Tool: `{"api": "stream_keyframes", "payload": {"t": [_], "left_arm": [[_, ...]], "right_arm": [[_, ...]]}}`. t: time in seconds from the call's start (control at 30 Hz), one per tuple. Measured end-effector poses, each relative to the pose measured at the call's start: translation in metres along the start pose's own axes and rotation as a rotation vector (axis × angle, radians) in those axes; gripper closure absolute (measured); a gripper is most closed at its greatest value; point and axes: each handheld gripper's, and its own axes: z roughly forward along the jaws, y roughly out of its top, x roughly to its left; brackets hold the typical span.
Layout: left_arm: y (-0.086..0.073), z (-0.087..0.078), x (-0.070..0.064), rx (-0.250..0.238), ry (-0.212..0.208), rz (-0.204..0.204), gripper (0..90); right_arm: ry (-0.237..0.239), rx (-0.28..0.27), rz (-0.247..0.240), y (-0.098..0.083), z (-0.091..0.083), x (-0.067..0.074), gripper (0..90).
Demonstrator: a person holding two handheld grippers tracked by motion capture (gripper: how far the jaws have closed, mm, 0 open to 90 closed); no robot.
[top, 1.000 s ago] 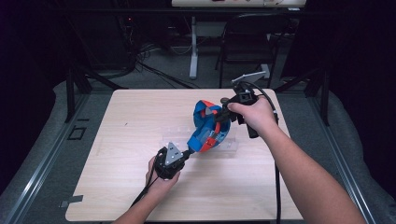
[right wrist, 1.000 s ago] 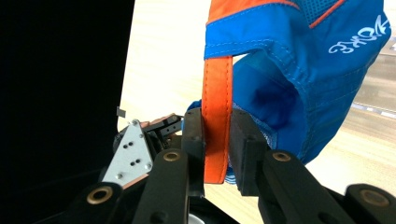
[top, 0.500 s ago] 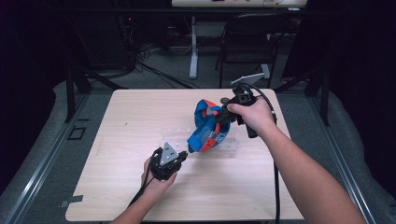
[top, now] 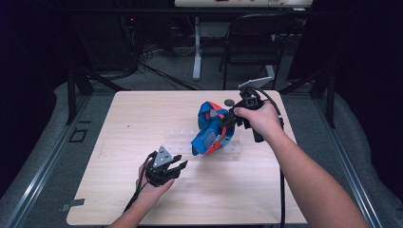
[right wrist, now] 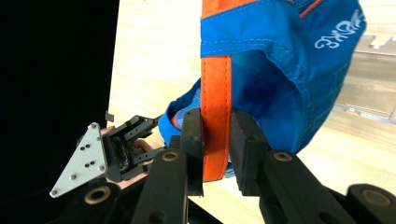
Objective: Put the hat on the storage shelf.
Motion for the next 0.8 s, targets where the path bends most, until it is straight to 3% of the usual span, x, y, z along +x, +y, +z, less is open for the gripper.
{"api": "stream_keyframes", "payload": {"t": [0.3, 0.47, 0.6, 0.8], "left_arm": [[-0.006, -0.007, 0.014, -0.002, 0.014, -0.032, 61.6], [-0.007, -0.008, 0.018, -0.004, 0.008, -0.037, 61.7], [-0.008, -0.010, 0.022, -0.010, 0.014, -0.052, 61.5], [-0.008, -0.012, 0.025, -0.020, 0.021, -0.062, 57.5]], "right_arm": [[0.001, -0.024, 0.018, -0.003, -0.004, -0.008, 75.3], [-0.021, -0.006, 0.004, -0.005, -0.007, -0.015, 72.6], [-0.046, -0.046, 0.021, -0.008, -0.008, -0.021, 70.5], [-0.065, -0.058, 0.043, -0.012, -0.009, -0.035, 67.1]]}}
